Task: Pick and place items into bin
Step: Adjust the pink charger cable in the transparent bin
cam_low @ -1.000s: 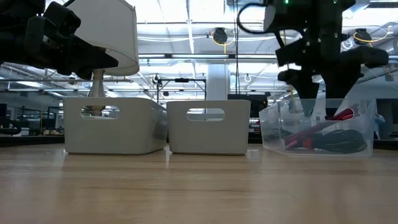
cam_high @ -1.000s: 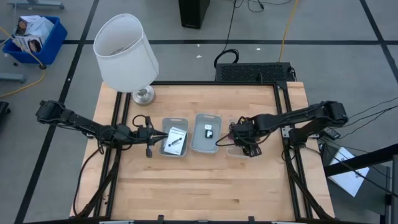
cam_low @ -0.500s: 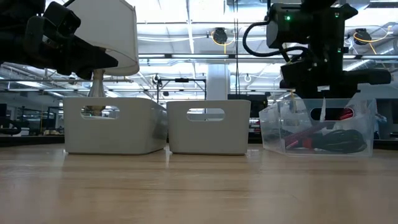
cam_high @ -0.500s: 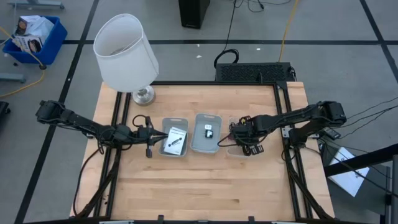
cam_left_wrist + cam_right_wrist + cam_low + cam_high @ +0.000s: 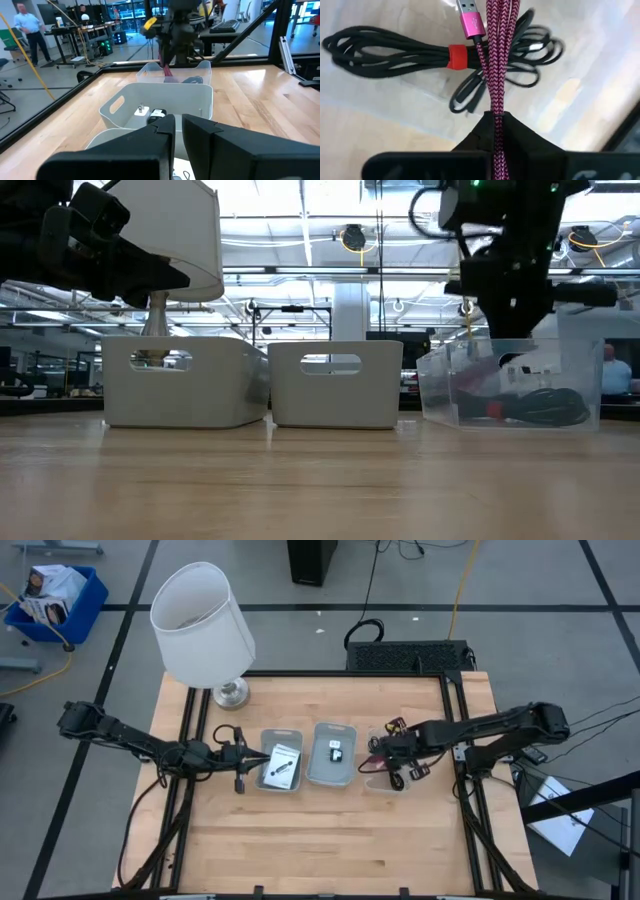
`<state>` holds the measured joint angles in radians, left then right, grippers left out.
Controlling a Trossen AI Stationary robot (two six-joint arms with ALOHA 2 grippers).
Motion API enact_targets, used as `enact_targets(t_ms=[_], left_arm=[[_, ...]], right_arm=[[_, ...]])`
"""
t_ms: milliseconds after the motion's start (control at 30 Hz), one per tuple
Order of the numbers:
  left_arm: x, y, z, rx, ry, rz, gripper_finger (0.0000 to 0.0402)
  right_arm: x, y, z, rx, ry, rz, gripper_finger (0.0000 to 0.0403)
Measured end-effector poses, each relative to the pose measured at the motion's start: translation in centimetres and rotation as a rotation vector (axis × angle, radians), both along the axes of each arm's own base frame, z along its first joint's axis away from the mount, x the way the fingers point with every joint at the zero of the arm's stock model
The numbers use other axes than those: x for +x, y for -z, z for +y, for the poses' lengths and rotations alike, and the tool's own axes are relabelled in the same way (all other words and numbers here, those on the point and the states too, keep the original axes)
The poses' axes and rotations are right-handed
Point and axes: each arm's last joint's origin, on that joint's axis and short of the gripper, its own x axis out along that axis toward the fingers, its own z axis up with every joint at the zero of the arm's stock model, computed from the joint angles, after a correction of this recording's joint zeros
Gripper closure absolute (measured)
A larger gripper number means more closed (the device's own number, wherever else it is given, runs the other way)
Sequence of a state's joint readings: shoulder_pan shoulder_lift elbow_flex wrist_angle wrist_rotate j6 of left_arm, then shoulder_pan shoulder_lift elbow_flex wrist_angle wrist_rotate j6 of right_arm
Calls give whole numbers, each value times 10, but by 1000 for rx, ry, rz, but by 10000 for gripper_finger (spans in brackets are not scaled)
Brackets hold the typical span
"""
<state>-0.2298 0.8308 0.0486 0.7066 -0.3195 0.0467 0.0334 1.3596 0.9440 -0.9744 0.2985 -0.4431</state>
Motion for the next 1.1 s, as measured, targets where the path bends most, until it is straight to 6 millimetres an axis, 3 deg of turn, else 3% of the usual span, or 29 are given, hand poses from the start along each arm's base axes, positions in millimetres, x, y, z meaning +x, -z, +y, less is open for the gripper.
enact_targets(t_ms=[200,367,900,1100], left_arm=[[0,0,0,0,0,0,360],[0,0,0,0,0,0,360],[0,0,0,-5,-1,0,360],[0,0,0,-4,-4,0,360]], right_arm=[[-7,-21,3,40,-222,-104,395],[-3,-27,5,142,-362,-182,395],[5,-15,-13,193,-315,-146,395],[3,-13,-15,186,-260,-155,345]])
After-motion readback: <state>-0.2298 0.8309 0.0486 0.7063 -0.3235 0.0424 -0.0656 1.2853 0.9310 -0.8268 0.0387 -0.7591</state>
